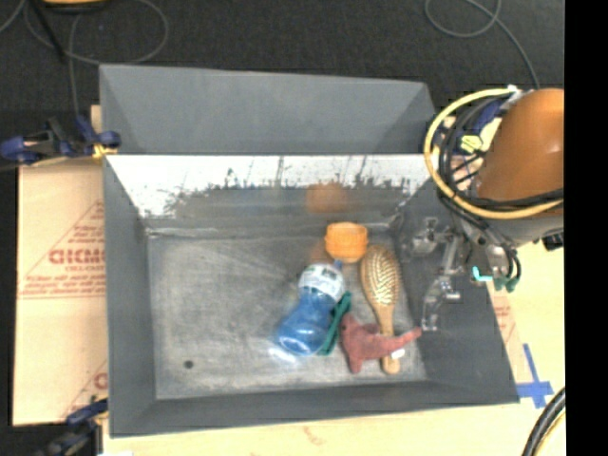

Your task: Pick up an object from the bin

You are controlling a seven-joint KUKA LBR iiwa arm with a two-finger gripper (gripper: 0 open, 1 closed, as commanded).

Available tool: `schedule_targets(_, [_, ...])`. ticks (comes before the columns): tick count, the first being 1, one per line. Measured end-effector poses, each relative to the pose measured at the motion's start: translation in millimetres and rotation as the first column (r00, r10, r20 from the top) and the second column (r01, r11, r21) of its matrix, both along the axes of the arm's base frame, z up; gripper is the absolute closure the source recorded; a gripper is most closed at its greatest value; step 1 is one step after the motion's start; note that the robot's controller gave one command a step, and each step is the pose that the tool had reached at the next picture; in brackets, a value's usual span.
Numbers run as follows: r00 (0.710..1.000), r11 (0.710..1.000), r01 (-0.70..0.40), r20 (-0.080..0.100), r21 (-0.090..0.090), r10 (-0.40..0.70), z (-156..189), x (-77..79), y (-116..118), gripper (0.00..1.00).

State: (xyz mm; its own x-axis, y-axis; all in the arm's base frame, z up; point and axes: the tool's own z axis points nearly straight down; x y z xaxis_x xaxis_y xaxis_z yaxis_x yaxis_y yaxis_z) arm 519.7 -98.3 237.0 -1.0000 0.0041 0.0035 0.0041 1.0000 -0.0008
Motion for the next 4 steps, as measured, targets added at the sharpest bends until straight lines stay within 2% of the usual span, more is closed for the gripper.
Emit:
schedule_targets(1, [1.000,1.000,-0.003,0.007,-0.002,0.003,4,1.5,0,0.00])
schedule_targets(2, [1.000,1.000,-0.007,0.014,-0.003,0.007,-44,-9.1,-7,0.00])
schedule_targets(3, [0.999,0.999,-0.046,0.012,-0.003,0.046,-119,-19.9,-10,0.00])
schedule_targets(4, [0.983,0.983,-0.181,0.007,-0.002,0.181,-158,-17.9,17,1.00])
